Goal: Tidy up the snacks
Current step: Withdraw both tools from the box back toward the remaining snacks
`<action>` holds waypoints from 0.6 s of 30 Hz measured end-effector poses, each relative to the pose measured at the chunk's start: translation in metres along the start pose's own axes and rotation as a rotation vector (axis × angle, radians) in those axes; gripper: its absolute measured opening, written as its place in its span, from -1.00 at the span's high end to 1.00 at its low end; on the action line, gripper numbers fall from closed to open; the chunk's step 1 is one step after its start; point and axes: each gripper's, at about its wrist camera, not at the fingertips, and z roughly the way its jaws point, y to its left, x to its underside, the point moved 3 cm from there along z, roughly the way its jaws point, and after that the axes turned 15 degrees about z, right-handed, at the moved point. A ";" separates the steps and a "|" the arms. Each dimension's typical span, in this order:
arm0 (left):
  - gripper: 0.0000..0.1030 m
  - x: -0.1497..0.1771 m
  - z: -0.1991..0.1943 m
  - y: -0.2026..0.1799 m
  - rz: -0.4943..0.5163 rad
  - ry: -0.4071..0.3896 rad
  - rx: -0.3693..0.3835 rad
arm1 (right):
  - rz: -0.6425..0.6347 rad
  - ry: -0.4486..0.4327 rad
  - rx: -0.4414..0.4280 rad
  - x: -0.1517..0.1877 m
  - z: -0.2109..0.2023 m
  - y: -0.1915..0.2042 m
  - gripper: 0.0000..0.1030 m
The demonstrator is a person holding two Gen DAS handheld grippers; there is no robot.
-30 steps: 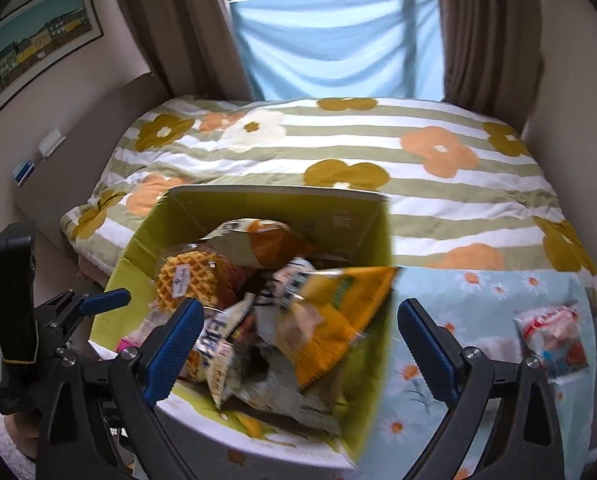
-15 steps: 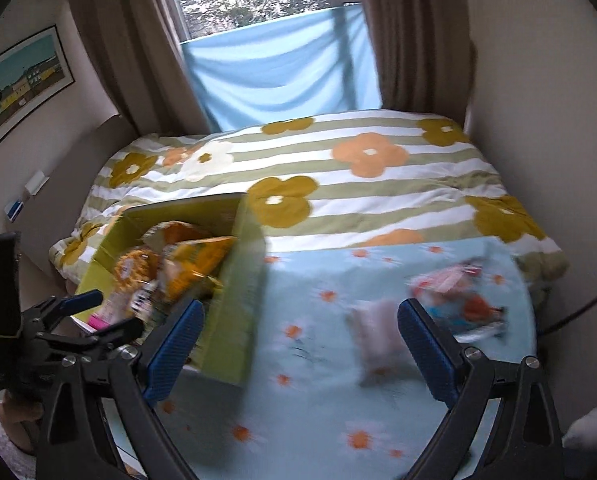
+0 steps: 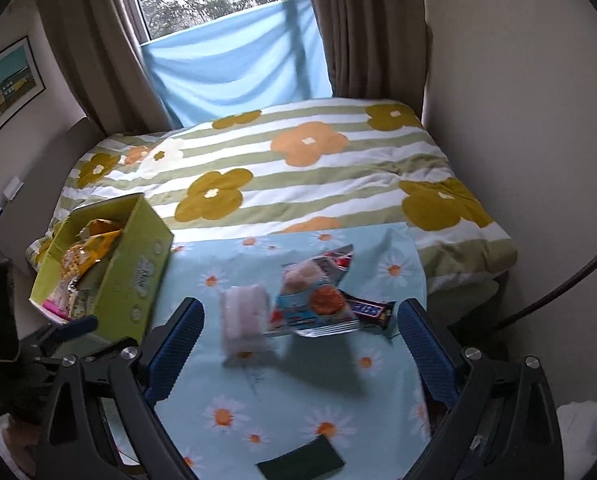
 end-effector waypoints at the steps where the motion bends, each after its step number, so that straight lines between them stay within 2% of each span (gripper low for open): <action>1: -0.99 -0.003 0.009 -0.004 -0.009 0.015 0.003 | 0.007 0.009 -0.002 -0.002 0.004 -0.005 -0.88; 10: -0.99 -0.024 0.096 -0.018 -0.036 0.137 -0.008 | 0.049 0.108 -0.004 -0.015 0.060 -0.024 -0.88; 18: -0.99 -0.027 0.159 -0.018 -0.047 0.252 -0.010 | 0.065 0.248 0.001 -0.020 0.130 -0.030 -0.88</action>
